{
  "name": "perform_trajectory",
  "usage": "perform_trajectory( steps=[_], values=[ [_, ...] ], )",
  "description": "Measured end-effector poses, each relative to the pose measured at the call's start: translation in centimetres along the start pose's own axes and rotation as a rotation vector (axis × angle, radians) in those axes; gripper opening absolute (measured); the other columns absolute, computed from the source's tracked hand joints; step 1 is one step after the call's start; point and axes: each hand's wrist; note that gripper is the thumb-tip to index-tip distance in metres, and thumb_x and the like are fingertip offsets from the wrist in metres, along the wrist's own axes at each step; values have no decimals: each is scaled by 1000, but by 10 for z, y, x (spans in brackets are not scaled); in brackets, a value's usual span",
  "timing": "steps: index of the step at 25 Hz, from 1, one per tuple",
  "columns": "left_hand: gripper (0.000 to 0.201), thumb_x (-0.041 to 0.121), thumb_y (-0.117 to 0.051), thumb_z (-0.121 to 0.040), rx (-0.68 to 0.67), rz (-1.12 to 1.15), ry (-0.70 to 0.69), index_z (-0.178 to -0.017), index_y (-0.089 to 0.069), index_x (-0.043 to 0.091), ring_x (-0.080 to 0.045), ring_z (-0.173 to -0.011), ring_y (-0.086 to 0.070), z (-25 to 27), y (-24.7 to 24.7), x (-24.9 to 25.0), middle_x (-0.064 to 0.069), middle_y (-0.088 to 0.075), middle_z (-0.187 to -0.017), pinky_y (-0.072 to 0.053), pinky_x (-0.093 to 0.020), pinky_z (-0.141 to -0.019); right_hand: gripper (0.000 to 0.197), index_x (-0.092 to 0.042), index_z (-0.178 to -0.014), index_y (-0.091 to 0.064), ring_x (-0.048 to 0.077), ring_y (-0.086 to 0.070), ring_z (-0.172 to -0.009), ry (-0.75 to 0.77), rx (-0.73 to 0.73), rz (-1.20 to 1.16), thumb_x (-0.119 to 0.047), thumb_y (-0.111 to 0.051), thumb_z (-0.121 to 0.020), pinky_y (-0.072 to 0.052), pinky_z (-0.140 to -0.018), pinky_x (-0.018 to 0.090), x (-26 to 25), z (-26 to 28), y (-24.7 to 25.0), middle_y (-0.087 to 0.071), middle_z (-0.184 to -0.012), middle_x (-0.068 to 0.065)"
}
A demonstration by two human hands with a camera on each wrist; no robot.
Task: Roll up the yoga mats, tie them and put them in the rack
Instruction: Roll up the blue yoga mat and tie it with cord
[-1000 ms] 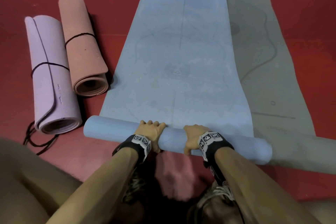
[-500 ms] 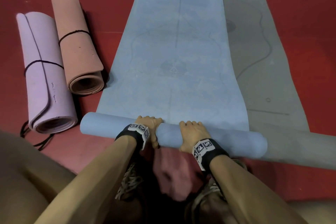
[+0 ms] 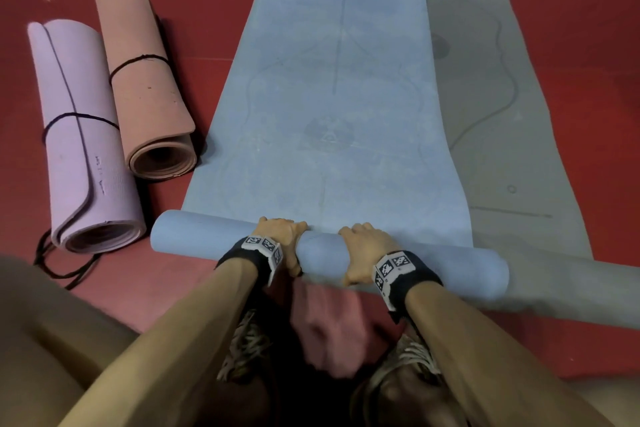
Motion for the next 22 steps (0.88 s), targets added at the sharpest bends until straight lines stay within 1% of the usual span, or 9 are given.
perform_trajectory(
  steps=[2, 4, 5, 7, 10, 13, 17, 20, 22],
  values=[
    [48, 52, -87, -52, -125, -75, 113, -81, -55, 32, -13, -75, -66, -7, 16, 12, 9, -63, -76, -51, -30, -74, 71, -14, -126, -43, 25, -51, -107, 53, 152, 129, -44, -74, -70, -41, -93, 36, -4, 8, -10, -53, -116, 5],
    [47, 54, -88, -51, -197, -95, 162, -71, -54, 28, -12, -61, -59, -12, 24, 23, 9, -58, -65, -50, -29, -64, 68, -12, -126, -40, 26, -52, -101, 18, 223, 181, -38, -73, -72, -39, -90, 37, -8, 10, -16, -56, -113, 7],
    [48, 54, -89, -50, -213, -97, 158, -72, -55, 28, -12, -62, -60, -15, 24, 25, 9, -59, -66, -50, -29, -64, 66, -11, -125, -41, 27, -53, -100, -6, 222, 173, -36, -72, -73, -38, -90, 37, -9, 9, -17, -56, -112, 8],
    [54, 55, -88, -50, -200, -60, 121, -85, -56, 30, -14, -78, -67, -12, 18, 16, 10, -64, -78, -51, -31, -76, 60, -12, -122, -43, 26, -54, -102, -25, 174, 128, -35, -71, -74, -39, -92, 37, -11, 6, -13, -57, -111, 7],
    [84, 57, -84, -54, 13, 57, -38, -124, -47, 31, -19, -114, -57, -4, 0, -5, 6, -58, -118, -38, -36, -100, 56, -14, -113, -50, 25, -59, -99, -45, 43, 17, -32, -77, -66, -45, -88, 35, -6, -4, 4, -61, -107, 5],
    [93, 57, -77, -58, 207, 76, -122, -138, -36, 30, -21, -120, -49, 11, -16, -11, 3, -51, -127, -31, -37, -104, 63, -18, -102, -63, 25, -63, -87, -95, -171, -138, -36, -86, -47, -56, -73, 32, 3, -21, 19, -65, -100, 3],
    [89, 54, -76, -61, 196, 39, -112, -137, -36, 31, -21, -118, -51, 13, -21, -6, 3, -53, -127, -34, -38, -102, 72, -21, -103, -65, 23, -65, -85, -81, -303, -189, -43, -88, -37, -59, -79, 36, 5, -34, 14, -67, -100, 0],
    [85, 52, -82, -53, 71, 15, -66, -127, -45, 36, -19, -114, -58, 1, -8, -3, 6, -60, -121, -40, -36, -94, 80, -23, -118, -57, 24, -62, -99, -83, -241, -188, -45, -86, -47, -55, -85, 35, 7, -28, 7, -63, -114, 1],
    [67, 50, -86, -51, -26, -16, 16, -108, -53, 40, -15, -102, -66, -6, 7, 4, 10, -67, -111, -45, -29, -79, 83, -21, -128, -49, 25, -54, -111, -30, -103, -86, -50, -82, -57, -48, -89, 35, 7, -18, 3, -55, -122, 3]
  ],
)
Point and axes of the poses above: each hand's wrist, its own z-axis away from the middle knuckle, its own y-axis out of the back of the hand, x = y × z
